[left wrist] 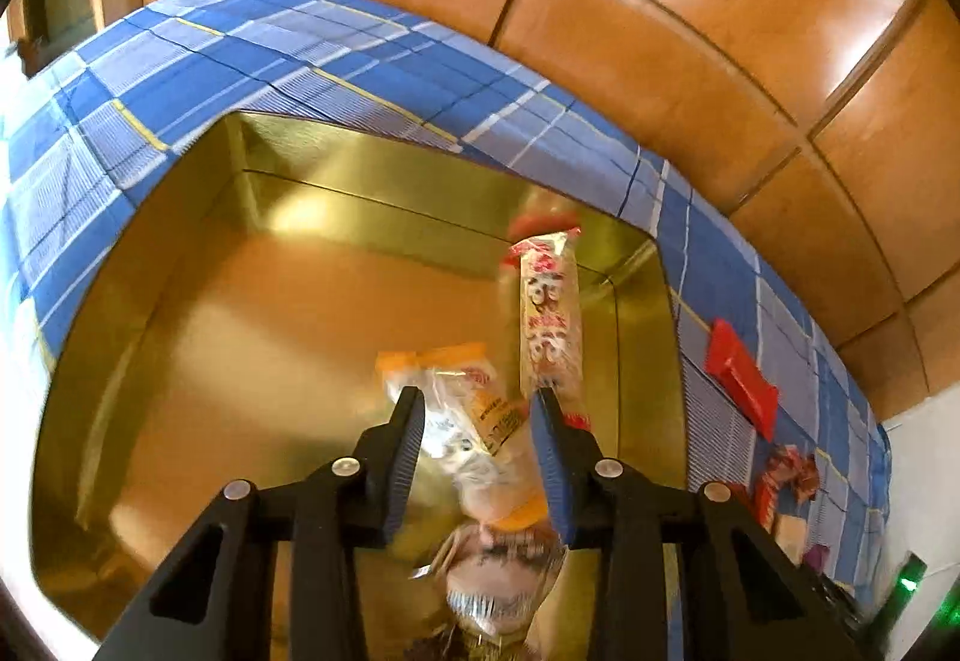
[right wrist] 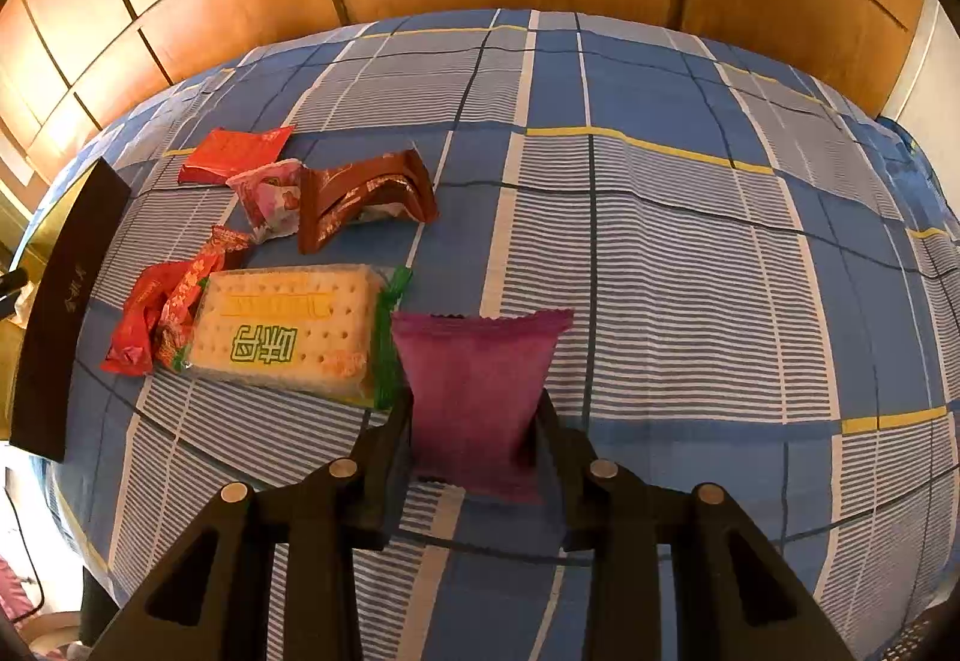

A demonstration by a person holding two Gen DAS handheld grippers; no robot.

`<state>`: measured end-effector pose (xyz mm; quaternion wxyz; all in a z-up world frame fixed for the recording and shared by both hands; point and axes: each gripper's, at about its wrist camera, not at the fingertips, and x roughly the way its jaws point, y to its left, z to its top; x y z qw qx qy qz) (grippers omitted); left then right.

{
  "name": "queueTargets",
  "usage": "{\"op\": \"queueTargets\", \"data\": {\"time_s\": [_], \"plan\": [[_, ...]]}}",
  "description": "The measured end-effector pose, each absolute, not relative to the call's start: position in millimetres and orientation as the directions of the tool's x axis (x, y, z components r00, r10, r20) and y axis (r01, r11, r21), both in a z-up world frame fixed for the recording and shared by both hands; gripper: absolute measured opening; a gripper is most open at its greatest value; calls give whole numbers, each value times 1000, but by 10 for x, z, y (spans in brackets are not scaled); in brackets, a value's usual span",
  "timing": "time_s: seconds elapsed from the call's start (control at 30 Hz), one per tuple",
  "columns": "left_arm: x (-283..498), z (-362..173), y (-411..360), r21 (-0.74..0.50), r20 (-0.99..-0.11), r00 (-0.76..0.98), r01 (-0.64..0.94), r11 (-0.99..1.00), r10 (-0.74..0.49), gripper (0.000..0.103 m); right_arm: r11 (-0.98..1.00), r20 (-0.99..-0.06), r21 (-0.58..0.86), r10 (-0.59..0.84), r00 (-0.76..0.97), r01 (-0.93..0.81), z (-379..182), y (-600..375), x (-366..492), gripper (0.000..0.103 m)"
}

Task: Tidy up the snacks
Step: 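Lower the clear pastry bag into the gold tray and open the left gripper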

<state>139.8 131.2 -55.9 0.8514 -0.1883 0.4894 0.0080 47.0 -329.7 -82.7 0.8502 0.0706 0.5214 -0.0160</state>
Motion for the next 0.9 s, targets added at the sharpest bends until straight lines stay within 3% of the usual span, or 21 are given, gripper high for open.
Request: {"op": "queueTargets", "data": {"time_s": [0.37, 0.53, 0.9], "plan": [[1392, -653, 979, -333, -830, 506, -113, 936, -234, 37, 990, -890, 105, 50, 454, 98, -831, -3302, 473, 36], [1176, -489, 961, -237, -822, 554, -120, 964, -133, 51, 991, -883, 100, 46, 467, 91, -832, -3291, 455, 35], [627, -208, 1004, -104, -756, 654, -165, 981, 31, 56, 990, -873, 111, 55, 484, 89, -829, -3308, 431, 34]]}}
